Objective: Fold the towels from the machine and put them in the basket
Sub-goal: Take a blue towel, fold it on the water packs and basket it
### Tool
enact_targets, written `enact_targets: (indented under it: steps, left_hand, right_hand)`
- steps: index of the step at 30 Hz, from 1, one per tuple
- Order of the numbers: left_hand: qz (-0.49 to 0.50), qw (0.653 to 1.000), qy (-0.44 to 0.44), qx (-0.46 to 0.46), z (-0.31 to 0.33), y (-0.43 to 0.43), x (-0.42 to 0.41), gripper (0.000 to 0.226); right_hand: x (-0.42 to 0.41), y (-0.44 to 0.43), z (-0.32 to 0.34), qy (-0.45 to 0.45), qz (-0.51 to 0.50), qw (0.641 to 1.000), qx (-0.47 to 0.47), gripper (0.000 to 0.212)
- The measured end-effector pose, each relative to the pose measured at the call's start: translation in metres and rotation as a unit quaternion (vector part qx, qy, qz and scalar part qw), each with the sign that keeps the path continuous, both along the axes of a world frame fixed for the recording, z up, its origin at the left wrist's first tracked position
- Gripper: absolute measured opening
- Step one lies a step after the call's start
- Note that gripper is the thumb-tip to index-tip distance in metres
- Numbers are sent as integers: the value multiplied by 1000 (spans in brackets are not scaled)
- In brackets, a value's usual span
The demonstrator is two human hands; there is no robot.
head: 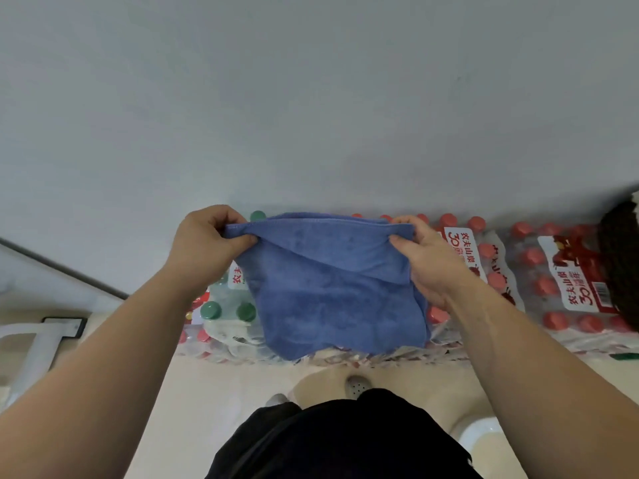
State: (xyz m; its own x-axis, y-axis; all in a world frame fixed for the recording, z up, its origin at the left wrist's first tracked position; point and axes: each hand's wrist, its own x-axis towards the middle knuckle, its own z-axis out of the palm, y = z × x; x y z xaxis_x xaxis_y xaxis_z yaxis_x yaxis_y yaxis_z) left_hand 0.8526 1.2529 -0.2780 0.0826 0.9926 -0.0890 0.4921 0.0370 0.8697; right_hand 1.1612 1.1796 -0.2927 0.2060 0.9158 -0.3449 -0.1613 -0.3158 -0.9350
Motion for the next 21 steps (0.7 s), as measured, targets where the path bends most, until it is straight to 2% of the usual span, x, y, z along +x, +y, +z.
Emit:
enact_targets:
  steps: [2, 7, 10, 17, 21]
  left_hand:
    - [6, 1000, -27, 7, 8, -2, -10, 11]
    - [-7, 998, -61, 19, 21, -6, -25, 11]
    - [-49, 998, -43, 5, 22, -9, -41, 19]
    - [-113, 993, -31, -7, 40, -39, -58, 29]
    - [-116, 989, -97, 2, 54, -60, -52, 32]
  right_hand:
    - [-4, -9, 16, 5, -38, 999, 20, 17]
    - [-18, -32, 42, -125, -107, 983, 79, 16]
    - [-22, -46, 50, -188, -113, 967, 131, 16]
    - [-23, -78, 70, -156, -129, 957, 205, 29]
    - [-15, -93, 82, -160, -139, 953, 217, 34]
